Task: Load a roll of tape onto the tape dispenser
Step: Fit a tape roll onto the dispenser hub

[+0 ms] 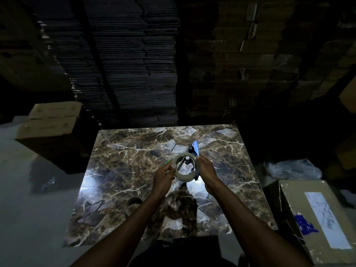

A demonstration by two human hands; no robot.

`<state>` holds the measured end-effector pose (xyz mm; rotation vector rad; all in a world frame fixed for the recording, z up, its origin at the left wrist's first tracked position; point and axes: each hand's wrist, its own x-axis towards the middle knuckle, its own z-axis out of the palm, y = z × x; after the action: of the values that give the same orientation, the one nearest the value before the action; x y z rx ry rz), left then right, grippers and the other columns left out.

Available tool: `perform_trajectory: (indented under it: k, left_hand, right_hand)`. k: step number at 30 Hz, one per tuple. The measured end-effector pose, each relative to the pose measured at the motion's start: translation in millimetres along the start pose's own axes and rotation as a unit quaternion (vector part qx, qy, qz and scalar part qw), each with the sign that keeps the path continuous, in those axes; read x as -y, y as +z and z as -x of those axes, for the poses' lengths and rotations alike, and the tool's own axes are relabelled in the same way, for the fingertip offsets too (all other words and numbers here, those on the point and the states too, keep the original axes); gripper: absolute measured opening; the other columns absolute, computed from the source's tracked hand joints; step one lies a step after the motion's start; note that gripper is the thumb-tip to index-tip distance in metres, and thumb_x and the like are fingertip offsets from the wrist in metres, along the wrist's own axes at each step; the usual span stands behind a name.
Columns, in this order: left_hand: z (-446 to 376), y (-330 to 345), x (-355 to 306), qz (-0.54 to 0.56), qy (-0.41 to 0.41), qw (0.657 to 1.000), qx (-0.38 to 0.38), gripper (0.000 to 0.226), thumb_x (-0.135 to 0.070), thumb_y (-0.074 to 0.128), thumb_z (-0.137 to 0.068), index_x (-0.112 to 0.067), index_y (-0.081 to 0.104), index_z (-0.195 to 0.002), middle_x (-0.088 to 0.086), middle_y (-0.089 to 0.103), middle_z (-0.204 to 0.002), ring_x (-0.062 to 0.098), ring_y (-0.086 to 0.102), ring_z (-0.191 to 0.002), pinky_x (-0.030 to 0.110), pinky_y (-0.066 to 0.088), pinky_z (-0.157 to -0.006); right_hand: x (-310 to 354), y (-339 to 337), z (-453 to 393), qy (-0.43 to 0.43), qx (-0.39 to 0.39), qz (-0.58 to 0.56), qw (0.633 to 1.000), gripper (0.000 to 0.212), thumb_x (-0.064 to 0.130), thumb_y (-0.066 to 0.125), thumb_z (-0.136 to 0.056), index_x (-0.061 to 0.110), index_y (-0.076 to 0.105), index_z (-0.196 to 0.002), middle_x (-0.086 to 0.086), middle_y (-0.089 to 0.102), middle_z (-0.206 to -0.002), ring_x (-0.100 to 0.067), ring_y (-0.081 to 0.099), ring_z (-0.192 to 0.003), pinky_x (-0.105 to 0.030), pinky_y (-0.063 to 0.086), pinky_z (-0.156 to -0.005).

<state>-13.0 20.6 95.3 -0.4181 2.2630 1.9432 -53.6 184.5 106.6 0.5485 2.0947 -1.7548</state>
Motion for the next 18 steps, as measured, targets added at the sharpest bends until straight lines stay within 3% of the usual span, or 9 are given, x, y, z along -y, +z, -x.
perform_trajectory:
  k: [5,7,9,12,15,18]
  left_hand:
    - [-13.8,-0.2,11.3,-0.04,-0.017,0.999,-0.001,0.036,-0.028,0.057,-0.101,-0.022,0.061,-0.136,0.002,0.071,-0.12,0.025,0.069,-0.106,0.047,0.058,-0.09]
    - [-16.3,0.6,10.0,-0.062,-0.023,0.998,-0.007,0.036,-0.026,0.056,-0.101,-0.02,0.061,-0.137,0.003,0.07,-0.123,0.025,0.068,-0.106,0.043,0.056,-0.09]
    - [-16.5,1.5,7.5,-0.087,-0.035,0.995,-0.012,0.035,-0.026,0.055,-0.101,-0.019,0.062,-0.135,0.003,0.07,-0.111,0.024,0.067,-0.098,0.035,0.052,-0.083]
    - [-21.1,4.6,21.0,-0.118,-0.075,0.99,-0.012,0.036,-0.031,0.058,-0.099,-0.018,0.066,-0.131,0.016,0.075,-0.106,0.033,0.069,-0.097,0.034,0.05,-0.079]
    - [-37.7,9.1,62.3,-0.107,-0.101,0.989,-0.007,0.056,-0.044,0.056,-0.079,-0.018,0.069,-0.127,0.018,0.075,-0.107,0.034,0.07,-0.097,0.042,0.055,-0.085]
    - [-41.2,10.7,85.0,-0.091,-0.118,0.989,-0.003,0.072,-0.053,0.056,-0.063,-0.02,0.069,-0.125,0.004,0.074,-0.102,0.022,0.067,-0.094,0.046,0.055,-0.089]
  right_hand:
    - [-9.7,2.6,-17.0,0.028,-0.005,0.004,1.0,0.043,0.032,0.046,-0.083,0.027,0.069,-0.119,-0.008,0.07,-0.116,-0.032,0.066,-0.091,-0.043,0.051,-0.072]
    - [-15.7,4.0,-22.3,0.043,-0.007,0.0,0.999,0.044,0.031,0.049,-0.083,0.029,0.069,-0.122,-0.007,0.071,-0.119,-0.034,0.067,-0.1,-0.046,0.054,-0.079]
    - [-20.4,5.2,-23.6,0.046,-0.009,-0.002,0.999,0.039,0.025,0.05,-0.09,0.029,0.069,-0.124,-0.004,0.073,-0.113,-0.034,0.068,-0.1,-0.044,0.055,-0.079]
    - [-27.9,8.6,-24.9,0.041,-0.019,0.035,0.998,0.039,0.027,0.048,-0.098,0.025,0.062,-0.134,-0.006,0.068,-0.126,-0.029,0.067,-0.103,-0.04,0.055,-0.084]
    - [-38.2,11.5,-26.6,0.024,-0.027,0.099,0.994,0.039,0.029,0.047,-0.099,0.025,0.061,-0.136,-0.007,0.067,-0.13,-0.03,0.064,-0.112,-0.044,0.054,-0.094]
    - [-36.0,10.2,-19.6,0.016,-0.034,0.143,0.989,0.038,0.023,0.047,-0.1,0.021,0.063,-0.134,-0.012,0.069,-0.126,-0.03,0.063,-0.109,-0.032,0.048,-0.085]
